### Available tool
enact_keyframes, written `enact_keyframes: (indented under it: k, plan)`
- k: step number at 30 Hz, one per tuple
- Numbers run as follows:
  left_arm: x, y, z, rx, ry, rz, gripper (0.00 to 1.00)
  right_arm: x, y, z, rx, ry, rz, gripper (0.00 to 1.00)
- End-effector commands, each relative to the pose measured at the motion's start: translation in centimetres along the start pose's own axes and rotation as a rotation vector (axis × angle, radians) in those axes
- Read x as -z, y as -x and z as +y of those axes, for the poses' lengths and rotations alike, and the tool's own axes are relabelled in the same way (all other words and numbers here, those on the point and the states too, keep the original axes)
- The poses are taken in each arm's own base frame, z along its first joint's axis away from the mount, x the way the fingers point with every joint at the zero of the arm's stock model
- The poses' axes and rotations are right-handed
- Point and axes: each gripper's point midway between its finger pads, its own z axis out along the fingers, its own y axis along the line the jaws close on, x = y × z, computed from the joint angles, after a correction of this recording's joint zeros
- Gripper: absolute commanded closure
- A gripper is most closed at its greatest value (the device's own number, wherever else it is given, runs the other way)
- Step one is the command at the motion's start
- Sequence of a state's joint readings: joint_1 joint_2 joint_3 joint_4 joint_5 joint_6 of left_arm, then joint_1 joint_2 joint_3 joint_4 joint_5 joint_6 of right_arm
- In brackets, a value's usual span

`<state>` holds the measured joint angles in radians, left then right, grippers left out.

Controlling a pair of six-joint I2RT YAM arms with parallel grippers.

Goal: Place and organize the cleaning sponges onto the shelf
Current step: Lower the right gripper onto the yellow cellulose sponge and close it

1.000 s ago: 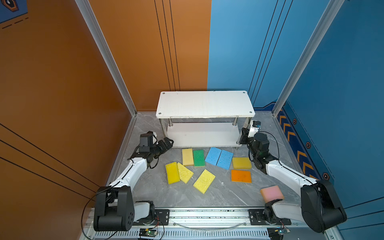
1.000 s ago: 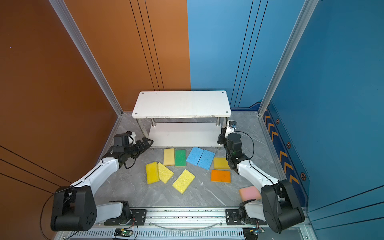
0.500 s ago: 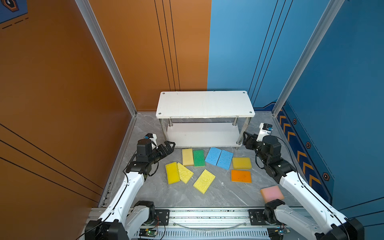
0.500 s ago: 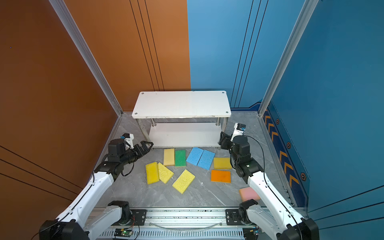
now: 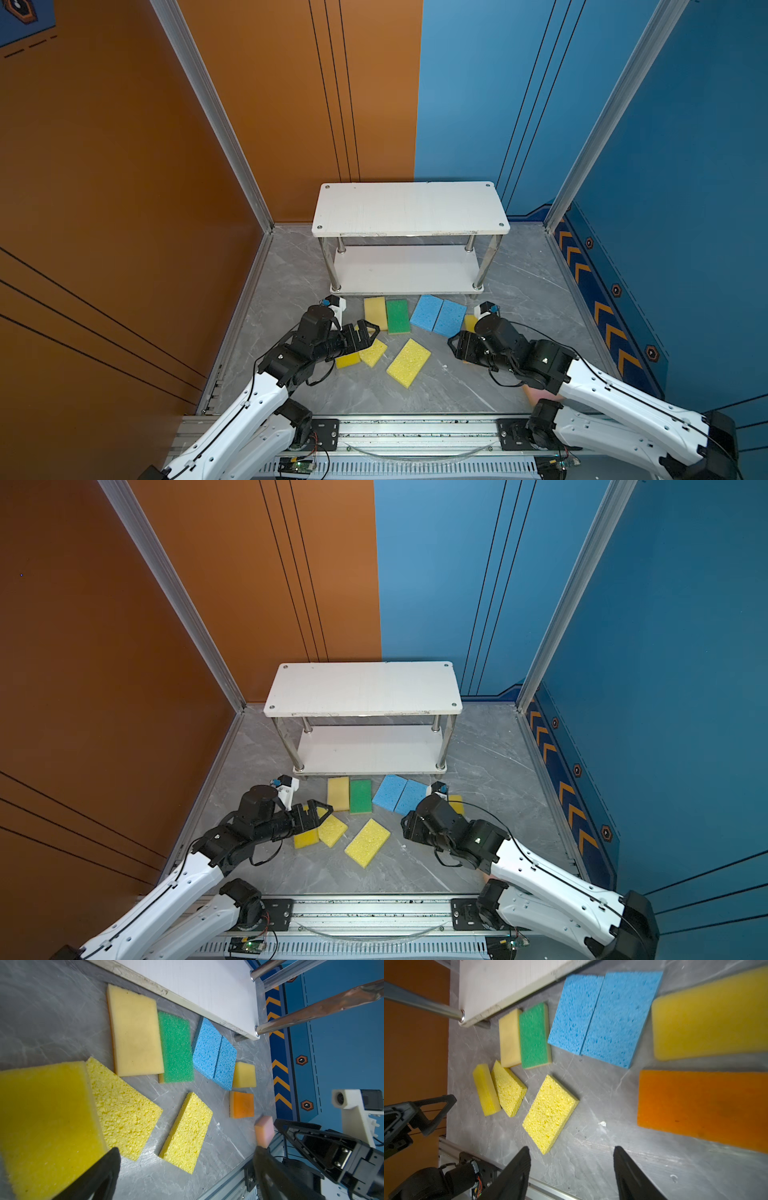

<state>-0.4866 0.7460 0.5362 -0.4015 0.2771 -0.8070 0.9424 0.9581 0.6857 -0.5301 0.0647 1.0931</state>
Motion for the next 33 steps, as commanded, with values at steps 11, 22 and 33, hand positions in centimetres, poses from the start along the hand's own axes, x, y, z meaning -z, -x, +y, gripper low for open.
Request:
enact_keyframes:
  k: [11, 22, 33]
  plan:
    - [-0.4, -1.2, 1.0, 0.019, 0.043, 0.027, 0.00, -8.9, -4.8, 3.1, -0.336, 0.061, 0.060, 0.46]
    - [-0.6, -1.2, 1.2, 0.019, 0.052, 0.031, 0.00, -11.7, -6.1, 2.8, -0.370, 0.036, 0.100, 0.52]
    - [-0.5, -1.3, 1.7, 0.029, 0.054, 0.020, 0.00, -12.1, -6.7, 1.7, -0.363, -0.013, 0.111, 0.65]
